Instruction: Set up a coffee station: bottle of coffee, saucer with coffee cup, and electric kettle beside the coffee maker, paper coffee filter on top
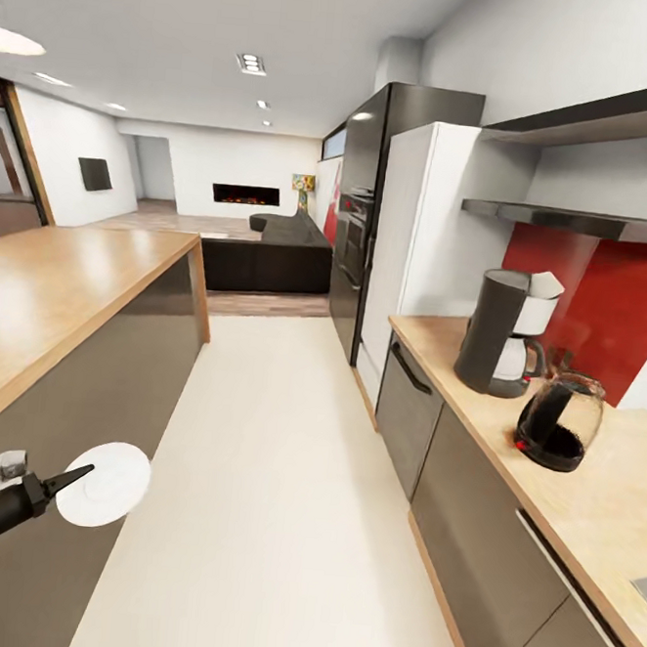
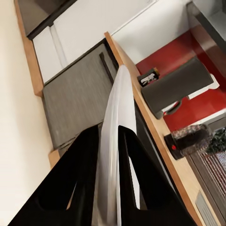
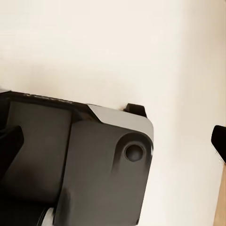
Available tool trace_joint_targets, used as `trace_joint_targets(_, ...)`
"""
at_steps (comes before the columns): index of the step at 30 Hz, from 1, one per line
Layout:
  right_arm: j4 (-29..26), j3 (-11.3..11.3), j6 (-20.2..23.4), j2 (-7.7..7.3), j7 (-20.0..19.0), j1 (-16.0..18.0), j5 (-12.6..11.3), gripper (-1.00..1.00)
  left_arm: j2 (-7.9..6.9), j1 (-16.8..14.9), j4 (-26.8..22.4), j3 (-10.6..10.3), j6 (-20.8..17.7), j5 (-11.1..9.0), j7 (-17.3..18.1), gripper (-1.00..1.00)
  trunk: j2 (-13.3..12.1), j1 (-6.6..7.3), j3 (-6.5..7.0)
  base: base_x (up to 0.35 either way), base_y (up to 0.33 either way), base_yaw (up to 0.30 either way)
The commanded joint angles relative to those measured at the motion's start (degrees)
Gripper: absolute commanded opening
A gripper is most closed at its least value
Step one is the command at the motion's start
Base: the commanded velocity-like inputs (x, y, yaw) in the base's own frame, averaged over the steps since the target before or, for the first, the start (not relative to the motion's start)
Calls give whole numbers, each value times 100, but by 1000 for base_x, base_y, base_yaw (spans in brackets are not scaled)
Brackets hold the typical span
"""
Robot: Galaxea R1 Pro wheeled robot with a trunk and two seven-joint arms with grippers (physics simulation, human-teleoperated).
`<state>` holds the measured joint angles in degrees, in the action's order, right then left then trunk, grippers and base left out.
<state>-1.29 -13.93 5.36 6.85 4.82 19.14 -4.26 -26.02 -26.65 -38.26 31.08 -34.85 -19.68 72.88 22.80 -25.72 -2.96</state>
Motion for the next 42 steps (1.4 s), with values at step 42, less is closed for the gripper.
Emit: trace_joint_targets(42, -20, -32, -211, -111, 10, 5, -66, 100, 13, -6, 4, 13, -23, -9, -28, -100, 12, -7, -11, 336, 4, 4)
